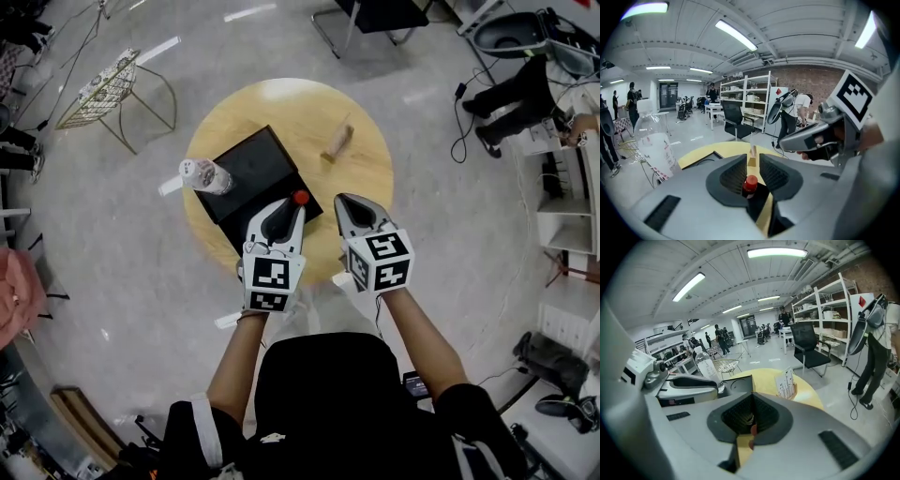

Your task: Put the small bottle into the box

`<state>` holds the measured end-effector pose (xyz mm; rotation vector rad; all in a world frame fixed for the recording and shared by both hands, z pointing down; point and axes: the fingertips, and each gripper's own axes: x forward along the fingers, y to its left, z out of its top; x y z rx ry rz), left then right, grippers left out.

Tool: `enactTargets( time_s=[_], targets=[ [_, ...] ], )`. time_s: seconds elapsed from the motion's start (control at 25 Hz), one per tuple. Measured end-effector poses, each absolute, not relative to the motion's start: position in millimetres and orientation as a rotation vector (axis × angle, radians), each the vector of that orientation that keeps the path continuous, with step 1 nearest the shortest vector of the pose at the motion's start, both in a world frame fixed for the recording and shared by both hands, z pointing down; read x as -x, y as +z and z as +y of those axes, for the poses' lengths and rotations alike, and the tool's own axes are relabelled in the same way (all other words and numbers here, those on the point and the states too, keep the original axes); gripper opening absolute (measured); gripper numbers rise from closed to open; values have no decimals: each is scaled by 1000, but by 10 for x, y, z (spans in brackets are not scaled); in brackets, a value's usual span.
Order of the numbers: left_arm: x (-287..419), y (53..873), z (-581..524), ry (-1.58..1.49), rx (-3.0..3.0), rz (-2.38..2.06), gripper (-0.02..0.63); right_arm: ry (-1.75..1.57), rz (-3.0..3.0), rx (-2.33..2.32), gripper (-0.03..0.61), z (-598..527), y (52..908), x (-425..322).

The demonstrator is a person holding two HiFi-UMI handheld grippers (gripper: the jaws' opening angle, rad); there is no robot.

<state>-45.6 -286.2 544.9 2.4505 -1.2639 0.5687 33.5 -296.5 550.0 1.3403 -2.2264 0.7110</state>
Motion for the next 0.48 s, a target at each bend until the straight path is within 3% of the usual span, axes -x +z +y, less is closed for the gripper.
enactTargets(
  time_s=[0.48],
  targets=[
    [883,4771,-2515,389,-2518,-1333,15,605,-2306,-1420,2,-2624,4990,-77]
  ],
)
